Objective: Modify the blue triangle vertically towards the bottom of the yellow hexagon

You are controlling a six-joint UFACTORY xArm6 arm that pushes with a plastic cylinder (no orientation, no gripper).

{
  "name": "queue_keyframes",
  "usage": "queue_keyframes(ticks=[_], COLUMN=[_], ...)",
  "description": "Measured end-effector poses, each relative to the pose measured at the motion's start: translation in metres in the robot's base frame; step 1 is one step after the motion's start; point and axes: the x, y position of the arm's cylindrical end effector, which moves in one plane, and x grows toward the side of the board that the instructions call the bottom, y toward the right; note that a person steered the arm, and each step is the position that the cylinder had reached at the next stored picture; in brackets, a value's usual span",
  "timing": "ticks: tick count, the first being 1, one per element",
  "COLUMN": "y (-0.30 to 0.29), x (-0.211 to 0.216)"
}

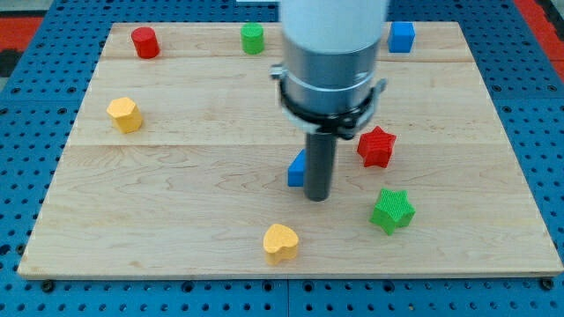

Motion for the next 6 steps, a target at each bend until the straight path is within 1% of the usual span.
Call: queue_keyframes(ticks=[1,2,3,4,5,6], y=[0.006,-0.074,-0.110,-0.044,-0.049,-0.130], x=[-0.022,-0.025,-0.028,-0.032,-0.064,-0.055])
